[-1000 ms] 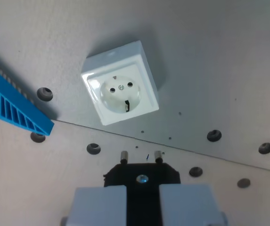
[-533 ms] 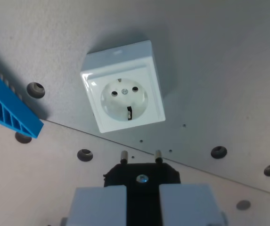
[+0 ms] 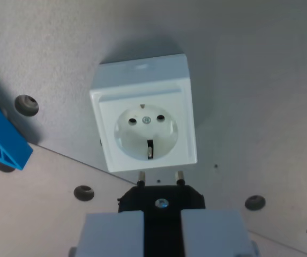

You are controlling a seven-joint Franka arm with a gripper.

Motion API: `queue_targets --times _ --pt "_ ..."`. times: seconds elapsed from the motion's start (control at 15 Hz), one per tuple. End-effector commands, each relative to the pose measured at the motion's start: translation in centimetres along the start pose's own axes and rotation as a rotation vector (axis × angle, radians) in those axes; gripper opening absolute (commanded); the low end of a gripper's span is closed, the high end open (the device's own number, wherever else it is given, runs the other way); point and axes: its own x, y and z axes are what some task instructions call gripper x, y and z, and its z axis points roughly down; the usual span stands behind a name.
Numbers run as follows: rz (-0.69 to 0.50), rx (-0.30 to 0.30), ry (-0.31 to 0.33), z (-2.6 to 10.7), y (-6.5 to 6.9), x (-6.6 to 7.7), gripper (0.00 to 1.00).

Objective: Move above the white socket

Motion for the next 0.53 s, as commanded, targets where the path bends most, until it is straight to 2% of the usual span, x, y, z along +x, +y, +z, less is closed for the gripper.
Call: queue_targets --times 0.07,0.53 --pt "-0.126 -0.079 0.076 1.4 -0.4 -0.4 0.0" --pt "-0.125 -0.085 0.079 3.1 -0.8 -0.8 0.0"
